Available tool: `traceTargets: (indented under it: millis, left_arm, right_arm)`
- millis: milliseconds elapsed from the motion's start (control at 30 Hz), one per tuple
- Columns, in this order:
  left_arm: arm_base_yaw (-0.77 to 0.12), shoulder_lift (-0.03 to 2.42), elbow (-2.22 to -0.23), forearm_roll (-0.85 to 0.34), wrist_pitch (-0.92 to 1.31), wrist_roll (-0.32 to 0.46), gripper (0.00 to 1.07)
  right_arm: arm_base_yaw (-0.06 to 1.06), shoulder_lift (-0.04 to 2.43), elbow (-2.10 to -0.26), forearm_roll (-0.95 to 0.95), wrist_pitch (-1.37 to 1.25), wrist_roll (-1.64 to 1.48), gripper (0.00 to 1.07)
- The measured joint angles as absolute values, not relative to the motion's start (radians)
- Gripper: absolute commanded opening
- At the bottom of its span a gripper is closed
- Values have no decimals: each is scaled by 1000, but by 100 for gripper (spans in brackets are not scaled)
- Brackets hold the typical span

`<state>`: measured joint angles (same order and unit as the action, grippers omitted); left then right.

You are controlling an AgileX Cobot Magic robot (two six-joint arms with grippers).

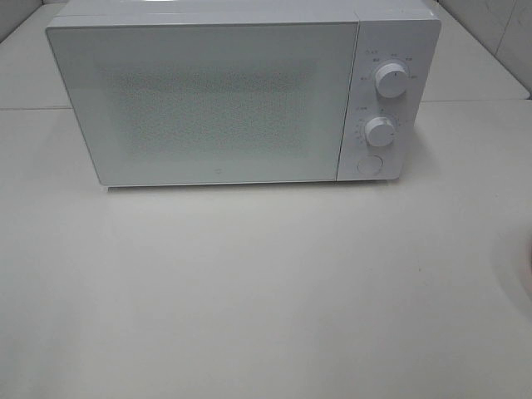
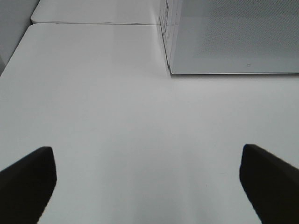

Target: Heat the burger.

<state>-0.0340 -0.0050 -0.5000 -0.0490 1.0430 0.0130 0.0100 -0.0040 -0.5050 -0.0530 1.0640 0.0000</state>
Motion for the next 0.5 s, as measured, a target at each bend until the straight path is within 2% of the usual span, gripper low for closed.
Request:
traceTargets:
  millis: [500]
  left_arm:
    - [-34,-5,-500,-49,1043,13,100]
  right_arm:
    - [10,-4,-505,-53,1064,5,94]
